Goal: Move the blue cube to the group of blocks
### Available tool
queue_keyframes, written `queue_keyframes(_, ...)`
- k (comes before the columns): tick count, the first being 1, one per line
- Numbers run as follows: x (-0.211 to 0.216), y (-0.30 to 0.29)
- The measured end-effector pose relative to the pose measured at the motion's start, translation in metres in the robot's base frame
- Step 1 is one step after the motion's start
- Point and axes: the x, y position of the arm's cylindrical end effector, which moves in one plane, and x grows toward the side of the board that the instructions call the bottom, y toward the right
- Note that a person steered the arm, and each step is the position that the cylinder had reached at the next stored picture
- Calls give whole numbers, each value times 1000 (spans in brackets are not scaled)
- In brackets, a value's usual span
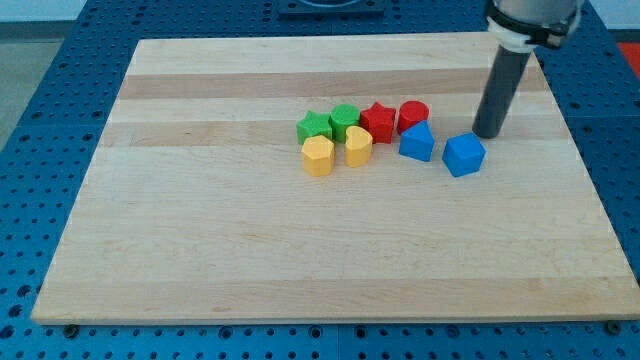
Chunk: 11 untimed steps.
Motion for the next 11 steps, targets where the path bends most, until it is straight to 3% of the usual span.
queue_keyframes(2, 36, 5)
queue_keyframes(10, 65, -71)
queue_keyframes(11, 95, -76)
